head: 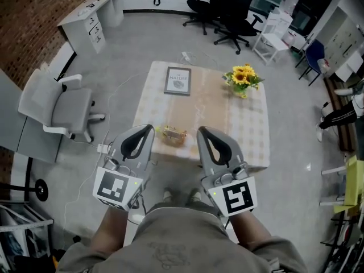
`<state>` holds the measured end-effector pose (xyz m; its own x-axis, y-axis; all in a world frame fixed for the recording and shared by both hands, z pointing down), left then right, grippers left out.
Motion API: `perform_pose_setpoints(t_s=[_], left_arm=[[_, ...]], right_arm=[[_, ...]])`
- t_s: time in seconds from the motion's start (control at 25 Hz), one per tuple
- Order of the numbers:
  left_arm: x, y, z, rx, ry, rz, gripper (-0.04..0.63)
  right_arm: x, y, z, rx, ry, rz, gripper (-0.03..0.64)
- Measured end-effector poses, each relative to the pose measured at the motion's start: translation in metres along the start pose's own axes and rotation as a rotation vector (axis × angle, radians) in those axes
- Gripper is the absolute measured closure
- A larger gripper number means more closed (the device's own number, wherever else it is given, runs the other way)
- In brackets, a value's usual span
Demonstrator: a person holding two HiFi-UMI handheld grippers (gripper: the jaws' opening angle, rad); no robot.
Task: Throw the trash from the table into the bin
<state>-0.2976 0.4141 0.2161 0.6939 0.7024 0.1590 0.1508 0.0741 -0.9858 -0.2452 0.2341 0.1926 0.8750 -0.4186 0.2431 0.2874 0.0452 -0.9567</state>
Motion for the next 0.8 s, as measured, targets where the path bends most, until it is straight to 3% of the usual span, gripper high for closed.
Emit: perform_pose_setpoints(t_s=[0.2,0.36,0.56,0.68,0.8], left_arm=[[-0.004,0.002,-0.006,0.007,0.052,0.015,0.589],[-0.004,0.0,-0.013,-0.014,0.068,0.008,0.588],[-0.002,-0.013,-0.016,0.003,0.115,0.053,0.589],[-0.002,-0.011,-0.016,0.009,0.127,0.006,0.589],[-0.007,-0.008,-0.012,0.004,0.141,0.01,0.588]], right_arm=[[0.0,-0.005,-0.014,-0.042,0.053,0.005,0.614],[0.002,-0.007,-0.02,-0.062,0.157,-0.032,0.614],[0.001,-0.021,-0.021,-0.082,0.215,-0.003,0.614],[-0.001,-0.029,-0.017,-0.081,0.286,0.017,0.614],[-0.009,-0.037,-0.012,-0.067,0.33,0.039,0.612]])
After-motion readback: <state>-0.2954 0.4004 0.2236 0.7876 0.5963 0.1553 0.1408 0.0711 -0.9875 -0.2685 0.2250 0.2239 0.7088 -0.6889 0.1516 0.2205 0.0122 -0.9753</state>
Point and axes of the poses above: the fingertips, and each gripper's own axes: x backward along the fingers, z to its left, y out of its top, the point moved 7 cm from there along x, backward along the fingers, and after that the axes turned 11 degrees about -z, right-handed, at the moved point
